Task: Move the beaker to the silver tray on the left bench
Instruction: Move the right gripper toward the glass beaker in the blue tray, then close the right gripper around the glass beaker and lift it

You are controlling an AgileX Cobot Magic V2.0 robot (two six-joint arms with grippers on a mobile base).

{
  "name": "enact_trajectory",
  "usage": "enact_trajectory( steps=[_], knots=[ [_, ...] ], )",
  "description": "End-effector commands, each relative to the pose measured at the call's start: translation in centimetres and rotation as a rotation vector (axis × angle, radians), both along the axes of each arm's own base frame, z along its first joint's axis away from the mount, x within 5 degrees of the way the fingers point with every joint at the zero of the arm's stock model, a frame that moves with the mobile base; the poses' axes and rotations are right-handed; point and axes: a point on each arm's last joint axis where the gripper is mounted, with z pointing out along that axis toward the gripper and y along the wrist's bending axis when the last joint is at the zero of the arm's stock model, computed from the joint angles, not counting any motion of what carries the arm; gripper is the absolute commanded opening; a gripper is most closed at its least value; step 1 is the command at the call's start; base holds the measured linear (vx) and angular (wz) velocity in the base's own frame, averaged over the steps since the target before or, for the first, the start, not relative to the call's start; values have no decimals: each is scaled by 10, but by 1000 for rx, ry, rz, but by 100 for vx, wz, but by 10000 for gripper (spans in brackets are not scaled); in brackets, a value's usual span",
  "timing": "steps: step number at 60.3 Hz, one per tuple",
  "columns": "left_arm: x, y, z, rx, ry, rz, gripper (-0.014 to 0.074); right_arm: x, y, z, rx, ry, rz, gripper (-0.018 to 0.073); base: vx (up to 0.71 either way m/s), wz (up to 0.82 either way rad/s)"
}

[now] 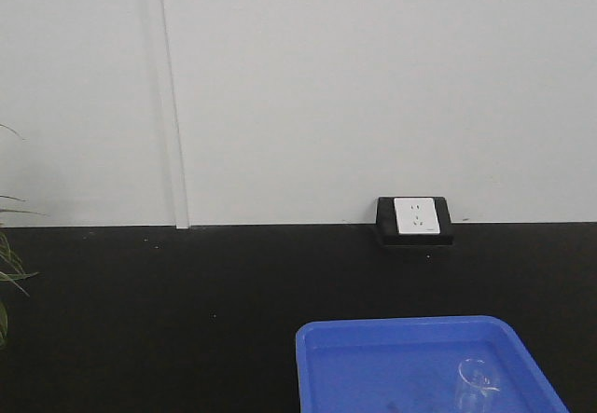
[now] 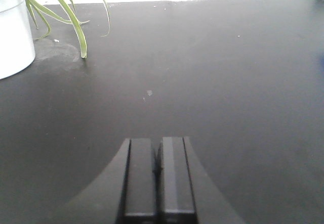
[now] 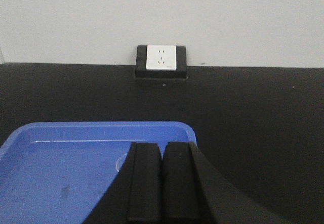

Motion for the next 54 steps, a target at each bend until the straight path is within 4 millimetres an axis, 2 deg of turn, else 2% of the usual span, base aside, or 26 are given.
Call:
enact_trajectory(
  steps=[1,14,25,34,46,54],
  knots=[
    [2,0,0,-8,-68,3,1,8,1,17,9,-105,5,59,0,0],
    [2,0,0,-8,-68,3,1,18,1,7,8,-48,5,212,0,0],
    [2,0,0,-8,-68,3,1,27,1,-4,7,17,5,424,0,0],
    [2,0,0,-8,-68,3,1,39,1,-20,67,107,-18,557,0,0],
    [2,0,0,-8,-68,3,1,63,2,-52,12,223,11,586,0,0],
    [2,0,0,-8,-68,3,1,84,7,-62,-7,115,64,586,0,0]
  ],
)
